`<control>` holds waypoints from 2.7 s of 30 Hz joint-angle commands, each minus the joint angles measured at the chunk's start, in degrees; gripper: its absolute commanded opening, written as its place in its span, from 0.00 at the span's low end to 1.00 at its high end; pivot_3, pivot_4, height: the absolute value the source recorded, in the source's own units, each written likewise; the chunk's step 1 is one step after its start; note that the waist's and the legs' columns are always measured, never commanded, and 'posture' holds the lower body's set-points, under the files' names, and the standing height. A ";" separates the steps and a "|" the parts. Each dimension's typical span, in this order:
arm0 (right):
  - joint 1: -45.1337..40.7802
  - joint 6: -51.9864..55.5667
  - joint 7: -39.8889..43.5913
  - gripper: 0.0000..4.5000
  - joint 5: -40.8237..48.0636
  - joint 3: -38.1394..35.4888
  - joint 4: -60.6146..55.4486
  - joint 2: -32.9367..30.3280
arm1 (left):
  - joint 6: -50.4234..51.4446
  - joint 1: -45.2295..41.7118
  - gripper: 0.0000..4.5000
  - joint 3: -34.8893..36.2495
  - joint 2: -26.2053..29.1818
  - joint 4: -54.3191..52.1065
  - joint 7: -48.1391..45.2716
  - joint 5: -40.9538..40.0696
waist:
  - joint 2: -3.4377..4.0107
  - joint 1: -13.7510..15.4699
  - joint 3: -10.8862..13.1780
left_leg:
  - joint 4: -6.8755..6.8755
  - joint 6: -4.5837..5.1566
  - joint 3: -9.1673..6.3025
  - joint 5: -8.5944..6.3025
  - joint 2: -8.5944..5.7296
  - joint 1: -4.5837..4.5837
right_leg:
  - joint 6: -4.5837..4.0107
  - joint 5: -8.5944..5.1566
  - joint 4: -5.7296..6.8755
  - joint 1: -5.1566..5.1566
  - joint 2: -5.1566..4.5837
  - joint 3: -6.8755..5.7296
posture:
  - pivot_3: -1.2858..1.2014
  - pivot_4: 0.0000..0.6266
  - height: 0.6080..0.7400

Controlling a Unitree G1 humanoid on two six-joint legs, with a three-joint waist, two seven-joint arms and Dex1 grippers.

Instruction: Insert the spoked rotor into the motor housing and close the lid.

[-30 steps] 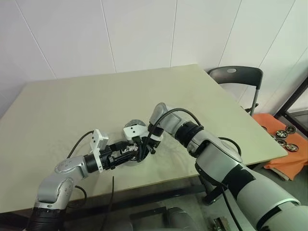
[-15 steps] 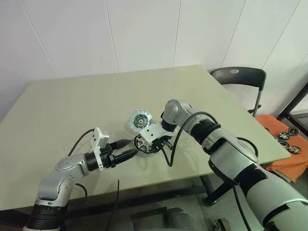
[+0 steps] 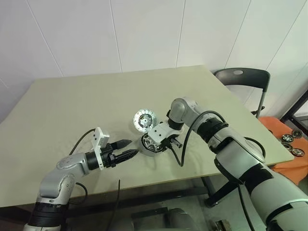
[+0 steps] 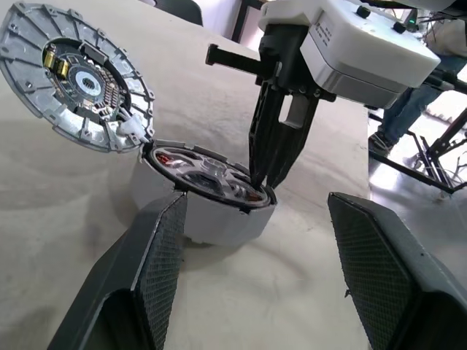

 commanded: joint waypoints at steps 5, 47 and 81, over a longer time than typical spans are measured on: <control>0.47 0.11 0.55 0.03 -3.31 -0.80 1.44 -2.16 | -0.68 -1.48 0.73 -0.28 -0.17 0.03 -0.53 0.27 | 0.00 -0.02 0.00 | -0.02 0.00 0.00 0.00 -0.02 0.00 | 0.01 0.00 -0.02 0.01 -0.02 0.01 | 0.52 0.00 1.00; 1.73 14.69 1.75 0.42 12.25 -3.57 -15.73 -1.26 | -0.40 -1.01 0.73 0.03 -0.21 -0.14 -0.51 -0.20 | -0.01 -1.65 0.00 | -0.26 0.01 -0.01 0.00 0.11 -0.39 | 0.03 0.02 0.02 -0.52 0.08 -0.01 | 0.52 0.00 1.00; 1.83 -33.88 -18.91 0.42 -6.37 -4.45 5.09 -4.10 | 0.20 -1.23 0.73 0.38 0.37 -0.39 -0.73 -0.33 | -0.03 -1.65 0.00 | -0.16 0.02 0.02 0.00 0.10 -0.45 | -0.18 0.13 0.05 -0.55 0.08 0.02 | 0.52 0.00 1.00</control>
